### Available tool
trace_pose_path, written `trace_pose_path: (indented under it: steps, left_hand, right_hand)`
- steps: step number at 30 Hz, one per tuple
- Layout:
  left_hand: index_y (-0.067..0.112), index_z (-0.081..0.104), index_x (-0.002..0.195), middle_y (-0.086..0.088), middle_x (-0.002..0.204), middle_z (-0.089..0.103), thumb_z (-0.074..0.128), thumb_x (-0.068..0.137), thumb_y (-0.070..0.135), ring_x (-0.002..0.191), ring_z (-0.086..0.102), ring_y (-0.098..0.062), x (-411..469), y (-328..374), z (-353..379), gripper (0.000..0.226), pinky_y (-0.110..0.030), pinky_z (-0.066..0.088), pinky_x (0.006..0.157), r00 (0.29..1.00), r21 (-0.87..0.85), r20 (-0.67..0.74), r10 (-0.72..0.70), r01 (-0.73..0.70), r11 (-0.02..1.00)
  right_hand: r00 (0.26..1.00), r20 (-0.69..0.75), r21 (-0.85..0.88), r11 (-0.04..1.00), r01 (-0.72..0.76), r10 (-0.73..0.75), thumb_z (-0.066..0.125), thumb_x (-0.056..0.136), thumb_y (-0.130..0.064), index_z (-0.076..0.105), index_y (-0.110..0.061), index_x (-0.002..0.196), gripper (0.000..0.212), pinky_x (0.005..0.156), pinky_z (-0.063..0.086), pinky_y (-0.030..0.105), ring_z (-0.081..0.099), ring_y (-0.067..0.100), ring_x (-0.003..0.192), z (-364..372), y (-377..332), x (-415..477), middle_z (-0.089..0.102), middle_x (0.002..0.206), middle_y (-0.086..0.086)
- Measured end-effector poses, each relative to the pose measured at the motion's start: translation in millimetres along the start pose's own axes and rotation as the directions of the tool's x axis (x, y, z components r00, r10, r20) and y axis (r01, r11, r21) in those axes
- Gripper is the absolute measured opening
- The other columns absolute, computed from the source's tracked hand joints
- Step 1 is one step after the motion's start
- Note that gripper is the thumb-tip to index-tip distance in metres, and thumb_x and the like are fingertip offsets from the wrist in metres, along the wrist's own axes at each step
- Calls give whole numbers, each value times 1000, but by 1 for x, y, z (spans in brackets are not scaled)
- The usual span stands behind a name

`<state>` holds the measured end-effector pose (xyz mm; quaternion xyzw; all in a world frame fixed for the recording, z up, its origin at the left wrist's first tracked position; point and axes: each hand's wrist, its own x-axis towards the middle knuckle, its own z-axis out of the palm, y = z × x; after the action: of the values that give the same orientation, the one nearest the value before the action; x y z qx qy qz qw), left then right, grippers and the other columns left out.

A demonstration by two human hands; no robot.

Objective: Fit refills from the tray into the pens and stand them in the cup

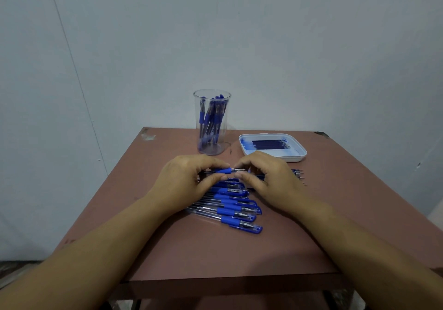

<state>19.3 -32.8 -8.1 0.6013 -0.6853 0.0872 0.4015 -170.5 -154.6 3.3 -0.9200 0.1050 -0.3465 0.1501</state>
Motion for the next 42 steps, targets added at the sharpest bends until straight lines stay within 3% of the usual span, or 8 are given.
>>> trace_pose_path:
  steps: [5, 12, 19, 24, 27, 34, 38, 42]
  left_hand:
    - [33, 72, 111, 17, 97, 73, 57, 86, 54, 82, 66, -1, 1, 0, 0, 36, -32, 58, 71, 1000, -5, -3, 3, -3, 1000]
    - [33, 72, 112, 17, 97, 73, 57, 86, 52, 82, 66, 1, 0, 1, 1, 35, -28, 57, 71, 999, 31, -19, 28, -28, 999]
    - [33, 73, 110, 17, 95, 73, 58, 84, 55, 78, 66, -2, 0, -3, 2, 37, -30, 57, 67, 999, 7, -47, -12, 12, 1000]
    - [37, 72, 109, 21, 92, 72, 58, 83, 57, 76, 64, -1, -2, -8, 1, 36, -27, 55, 67, 997, 1, -56, -51, 51, 999]
    - [36, 73, 109, 21, 91, 71, 58, 83, 57, 74, 64, -1, -2, -7, 1, 37, -25, 55, 65, 997, 3, -56, -47, 47, 999]
    - [36, 73, 107, 22, 91, 72, 57, 83, 58, 74, 62, 3, -3, -6, 0, 36, -15, 51, 66, 998, 7, -53, -35, 35, 999]
    - [34, 74, 105, 21, 90, 72, 57, 83, 57, 73, 62, 2, -2, -4, -1, 36, -12, 49, 66, 999, 17, -50, -19, 20, 1000]
    - [35, 73, 107, 22, 91, 71, 57, 84, 55, 73, 61, 4, -2, -3, -1, 34, -10, 47, 66, 999, 25, -30, -14, 14, 1000]
  right_hand:
    - [999, -20, 45, 998, -38, 39, 68, 87, -34, 66, -23, 109, 25, 72, 46, 11, 59, 5, 81, -3, -3, -2, 64, 90, -12]
    - [999, -4, 45, 998, -35, 35, 68, 90, -23, 68, -19, 97, 8, 69, 39, 9, 54, 2, 78, -2, -1, 0, 59, 84, -14]
    - [981, 42, 82, 978, -194, 191, 78, 80, -30, 62, -38, 95, 23, 69, 44, 12, 57, 4, 83, -19, 9, -4, 62, 90, -20]
    - [904, 289, -120, 949, -292, 315, 81, 71, -47, 67, -42, 87, 21, 79, 41, 15, 53, -4, 96, -38, 25, -12, 59, 94, -19]
    - [874, 362, -160, 945, -285, 325, 78, 76, -42, 73, -35, 85, 12, 78, 45, 20, 53, -2, 92, -38, 26, -11, 60, 92, -17]
    - [899, 227, 4, 923, -385, 374, 67, 90, -29, 66, -32, 86, 5, 65, 51, 25, 60, 4, 68, -35, 21, -10, 68, 77, -9]
    - [935, 162, 45, 944, -326, 315, 66, 91, -25, 61, -38, 84, 15, 64, 47, 20, 58, 4, 69, -29, 23, -8, 65, 79, -19]
    - [965, 104, 75, 966, -249, 241, 68, 90, -22, 59, -42, 86, 22, 63, 44, 19, 52, 9, 70, -26, 17, -5, 62, 83, -14]
